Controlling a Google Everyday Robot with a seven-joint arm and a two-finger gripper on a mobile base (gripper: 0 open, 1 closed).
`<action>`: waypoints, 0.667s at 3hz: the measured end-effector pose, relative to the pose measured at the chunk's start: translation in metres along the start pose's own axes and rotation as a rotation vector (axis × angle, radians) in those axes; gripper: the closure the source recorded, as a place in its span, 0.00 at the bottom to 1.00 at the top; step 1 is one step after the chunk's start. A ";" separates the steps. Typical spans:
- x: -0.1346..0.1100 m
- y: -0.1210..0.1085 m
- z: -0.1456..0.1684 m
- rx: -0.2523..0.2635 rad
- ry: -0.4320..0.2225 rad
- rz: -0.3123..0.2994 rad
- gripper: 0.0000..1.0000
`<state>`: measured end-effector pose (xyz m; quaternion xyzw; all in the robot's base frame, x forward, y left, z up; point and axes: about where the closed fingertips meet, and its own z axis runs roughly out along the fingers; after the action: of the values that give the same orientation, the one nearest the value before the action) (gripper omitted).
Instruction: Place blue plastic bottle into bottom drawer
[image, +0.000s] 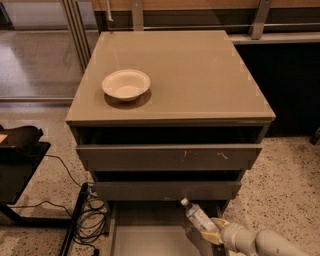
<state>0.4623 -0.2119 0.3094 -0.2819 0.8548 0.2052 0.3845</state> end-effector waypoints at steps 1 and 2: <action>0.023 0.001 0.026 0.017 0.073 -0.093 1.00; 0.046 0.013 0.053 0.015 0.182 -0.234 1.00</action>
Offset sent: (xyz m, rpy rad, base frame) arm -0.0087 0.0434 -0.1078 -0.4486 0.0017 0.2896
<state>0.4577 -0.1874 0.2424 -0.3942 0.8488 0.1259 0.3290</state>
